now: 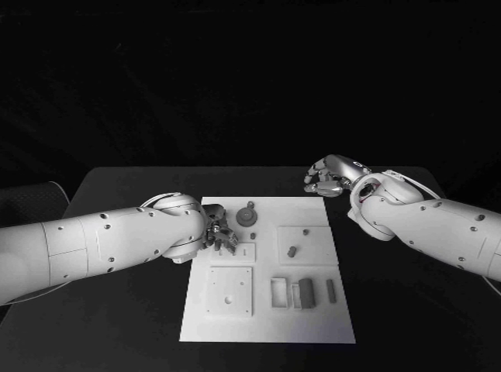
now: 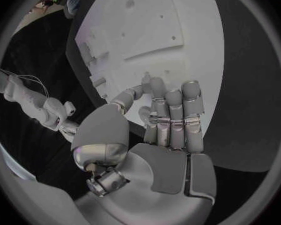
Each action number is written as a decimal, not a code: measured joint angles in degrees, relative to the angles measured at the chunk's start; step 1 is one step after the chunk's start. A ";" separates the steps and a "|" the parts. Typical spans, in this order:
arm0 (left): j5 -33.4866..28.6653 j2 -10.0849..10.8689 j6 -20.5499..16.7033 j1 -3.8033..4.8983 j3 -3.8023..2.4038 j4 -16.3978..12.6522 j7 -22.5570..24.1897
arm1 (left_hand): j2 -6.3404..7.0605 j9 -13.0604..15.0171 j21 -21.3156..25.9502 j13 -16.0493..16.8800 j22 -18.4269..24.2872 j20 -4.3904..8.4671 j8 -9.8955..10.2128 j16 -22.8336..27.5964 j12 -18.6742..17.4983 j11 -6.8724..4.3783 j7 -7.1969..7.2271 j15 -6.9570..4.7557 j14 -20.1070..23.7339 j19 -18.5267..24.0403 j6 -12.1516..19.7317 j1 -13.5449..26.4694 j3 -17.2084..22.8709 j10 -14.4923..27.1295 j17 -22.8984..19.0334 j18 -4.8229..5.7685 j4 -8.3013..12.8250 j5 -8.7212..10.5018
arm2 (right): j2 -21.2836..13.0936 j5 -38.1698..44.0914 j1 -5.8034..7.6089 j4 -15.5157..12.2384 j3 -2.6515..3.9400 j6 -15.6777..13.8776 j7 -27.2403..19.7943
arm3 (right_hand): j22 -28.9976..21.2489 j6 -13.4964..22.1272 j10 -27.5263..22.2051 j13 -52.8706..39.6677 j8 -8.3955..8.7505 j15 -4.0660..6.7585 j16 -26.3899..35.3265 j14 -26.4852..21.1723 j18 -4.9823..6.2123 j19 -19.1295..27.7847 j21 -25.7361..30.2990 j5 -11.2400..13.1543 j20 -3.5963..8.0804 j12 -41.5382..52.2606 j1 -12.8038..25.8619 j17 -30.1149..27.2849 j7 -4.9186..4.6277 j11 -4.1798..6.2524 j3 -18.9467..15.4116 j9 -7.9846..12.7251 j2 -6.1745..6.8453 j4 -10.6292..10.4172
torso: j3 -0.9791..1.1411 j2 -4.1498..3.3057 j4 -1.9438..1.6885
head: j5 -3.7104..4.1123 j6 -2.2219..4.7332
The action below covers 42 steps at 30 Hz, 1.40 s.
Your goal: Assemble the parts on the task board
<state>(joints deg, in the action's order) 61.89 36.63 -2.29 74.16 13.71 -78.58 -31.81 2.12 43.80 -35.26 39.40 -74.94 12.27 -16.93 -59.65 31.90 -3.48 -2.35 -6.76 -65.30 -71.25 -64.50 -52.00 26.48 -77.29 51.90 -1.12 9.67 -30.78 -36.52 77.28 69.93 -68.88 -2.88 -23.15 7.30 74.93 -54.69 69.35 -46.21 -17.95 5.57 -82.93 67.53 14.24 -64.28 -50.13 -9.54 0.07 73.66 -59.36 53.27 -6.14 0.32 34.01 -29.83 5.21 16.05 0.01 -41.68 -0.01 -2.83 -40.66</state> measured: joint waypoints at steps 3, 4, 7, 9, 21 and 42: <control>0.00 -0.26 0.00 0.00 0.00 0.18 0.02 | 0.00 0.01 0.00 0.00 0.00 0.00 0.02 0.00 0.00 0.00 0.00 0.00 0.00 0.00 0.00 0.00 0.06 0.00 0.00 0.00 0.06 0.01 | 0.01 0.00 -0.02 -0.01 0.00 0.00 0.00 | 0.00 0.00 0.00 0.00 0.00 0.00 0.00 0.00 0.00 0.00 0.00 0.00 0.00 0.00 0.00 0.00 0.00 0.00 0.00 0.00 0.00 0.00 | 0.00 0.01 -0.01 | 0.01 0.05; 0.00 -0.38 0.00 -0.03 0.00 0.27 0.03 | 0.00 0.01 0.00 0.00 0.00 0.00 0.02 0.00 0.00 0.00 0.00 0.01 0.00 0.00 0.00 0.00 0.06 0.00 0.00 0.00 0.06 0.01 | 0.02 0.00 -0.03 -0.02 0.00 0.00 0.00 | 0.00 0.00 0.00 0.00 0.00 -0.01 0.00 0.00 0.00 0.00 0.00 0.00 0.00 0.00 0.00 0.00 0.00 0.00 0.00 0.00 0.00 0.00 | 0.01 0.01 -0.01 | 0.05 0.08; 0.00 -0.58 0.00 -0.29 -0.02 0.31 0.05 | 0.00 0.01 0.00 0.00 0.01 -0.01 0.12 0.00 0.00 0.00 0.00 0.01 -0.01 0.01 0.00 -0.01 0.07 0.00 0.00 0.00 0.07 0.02 | 0.03 -0.01 -0.05 -0.03 0.00 0.03 0.00 | 0.00 0.00 0.00 0.00 0.00 -0.02 0.00 0.01 0.00 0.00 0.00 0.00 0.00 0.00 0.00 0.00 0.00 0.00 0.00 0.00 0.00 0.00 | 0.00 0.01 0.00 | 0.18 0.07; 0.00 -0.65 0.00 -0.43 -0.01 0.31 0.06 | -0.01 0.00 0.00 0.00 0.01 -0.01 0.13 0.00 0.00 0.00 0.00 0.01 -0.01 0.01 0.00 -0.01 0.07 0.00 -0.01 0.00 0.07 0.18 | 0.03 -0.01 -0.06 -0.05 0.00 0.04 0.02 | 0.00 0.00 0.00 0.00 0.00 -0.02 0.00 0.01 0.00 0.00 0.00 0.00 0.00 0.00 0.00 0.00 0.00 0.00 0.00 0.01 0.00 0.00 | 0.00 0.01 0.00 | 0.26 0.03; 0.00 -0.78 -0.04 -0.47 0.00 0.38 0.08 | -0.01 0.01 0.00 -0.01 0.02 0.10 0.07 0.01 0.00 0.00 0.00 -0.11 0.11 -0.14 -0.01 -0.02 0.38 0.00 -0.05 0.00 0.05 0.44 | 0.05 -0.01 -0.07 -0.06 0.00 0.09 0.04 | -0.01 0.01 0.00 0.00 0.00 -0.16 0.00 0.01 0.00 0.00 0.21 0.00 0.00 0.00 0.00 0.00 0.01 0.00 0.00 -0.02 0.00 0.00 | 0.01 -0.02 0.03 | 0.55 0.04; 0.05 -0.65 0.05 -0.47 -0.02 0.70 0.03 | -0.09 0.40 -0.35 0.13 0.03 0.01 0.01 -0.45 0.55 0.01 0.00 -0.10 0.11 -0.21 -0.02 -0.11 0.37 -0.01 -0.04 0.00 0.07 -0.33 | 0.04 -0.02 -0.09 -0.06 0.00 0.18 0.07 | -0.01 0.10 0.00 0.00 0.00 -0.20 0.00 -0.01 0.00 0.00 0.21 0.00 0.00 0.00 0.00 0.01 0.11 0.00 0.00 -0.04 0.00 0.00 | -0.02 0.02 -0.04 | 0.47 -0.21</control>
<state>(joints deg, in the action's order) 61.94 35.98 -2.24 73.70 13.70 -77.88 -31.78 2.03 44.20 -35.61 39.53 -74.91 12.27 -16.92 -60.10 32.45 -3.47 -2.36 -6.86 -65.18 -71.47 -64.52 -52.10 26.85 -77.31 51.86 -1.12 9.74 -31.11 -36.48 77.26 69.84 -68.95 -2.87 -22.97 7.37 74.92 -54.59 69.35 -46.21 -17.95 5.38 -82.93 67.53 14.24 -64.28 -49.91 -9.54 0.07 73.66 -59.36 53.28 -6.03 0.32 34.01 -29.87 5.20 16.05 -0.01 -41.67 -0.05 -2.36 -40.87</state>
